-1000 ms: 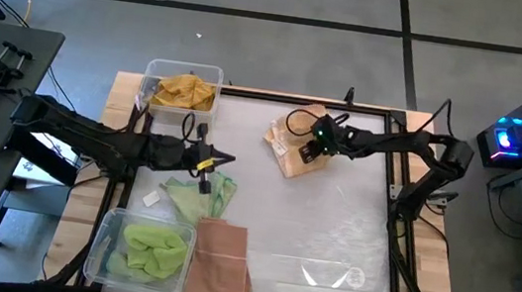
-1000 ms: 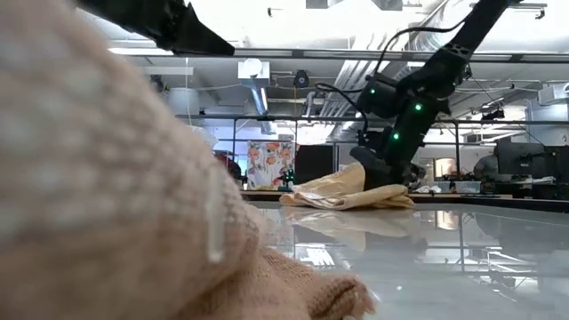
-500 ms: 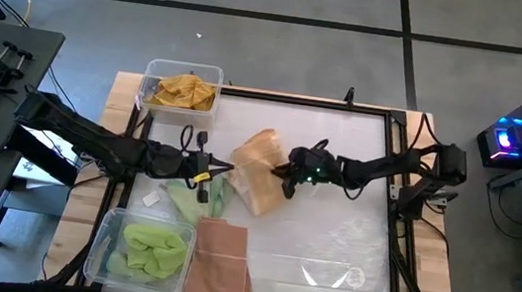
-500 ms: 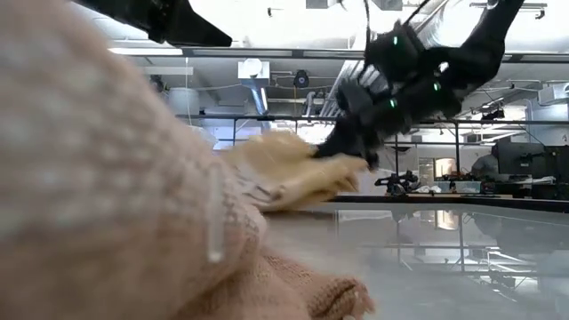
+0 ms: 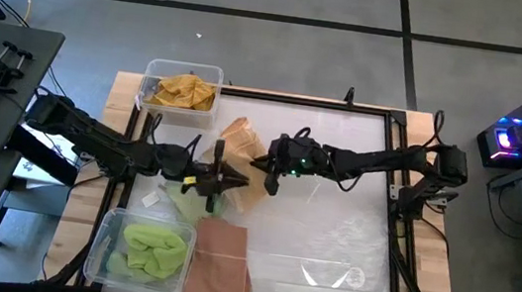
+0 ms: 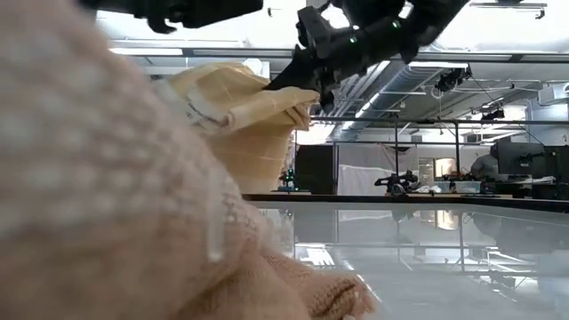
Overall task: Sort towels by color in basket
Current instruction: Put the light yellow towel into the top transparent bin
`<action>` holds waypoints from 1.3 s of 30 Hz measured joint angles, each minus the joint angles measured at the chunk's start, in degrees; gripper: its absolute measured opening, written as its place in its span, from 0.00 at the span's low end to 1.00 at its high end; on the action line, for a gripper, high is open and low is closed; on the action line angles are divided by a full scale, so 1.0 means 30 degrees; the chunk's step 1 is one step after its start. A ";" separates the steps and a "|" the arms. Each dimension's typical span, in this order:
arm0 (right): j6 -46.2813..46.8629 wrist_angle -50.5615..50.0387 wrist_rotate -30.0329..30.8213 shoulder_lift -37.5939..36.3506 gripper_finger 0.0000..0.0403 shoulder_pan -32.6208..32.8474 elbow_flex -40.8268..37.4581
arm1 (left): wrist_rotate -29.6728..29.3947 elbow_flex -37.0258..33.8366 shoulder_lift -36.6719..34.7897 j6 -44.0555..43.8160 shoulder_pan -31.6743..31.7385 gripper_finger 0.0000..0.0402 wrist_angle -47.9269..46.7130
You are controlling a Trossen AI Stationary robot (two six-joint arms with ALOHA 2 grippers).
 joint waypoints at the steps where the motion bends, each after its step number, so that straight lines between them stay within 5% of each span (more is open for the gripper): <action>1: -0.0130 -0.0568 -0.0007 0.0000 0.03 0.0004 0.0329 | -0.0421 0.0127 -0.0005 0.0307 0.0163 0.14 -0.0250; 7: -0.0781 -0.2676 -0.0643 0.0000 0.03 0.0055 0.1310 | -0.1694 0.0469 -0.0108 -0.0125 0.1409 0.38 -0.2679; 14: -0.0853 -0.3560 -0.0919 -0.0007 0.03 0.0055 0.1506 | -0.0187 0.0283 -0.0109 -0.4068 0.3212 0.56 -0.5863; 33: -0.4444 -0.0934 -0.1902 -0.0007 0.03 0.0174 0.1506 | 0.2653 -0.0027 -0.0117 -0.5633 0.4680 0.56 -0.7755; 39: -0.5336 -0.0893 -0.2028 -0.0007 0.03 0.0405 0.1506 | 0.3485 -0.0027 -0.0124 -0.5074 0.4596 0.41 -0.8279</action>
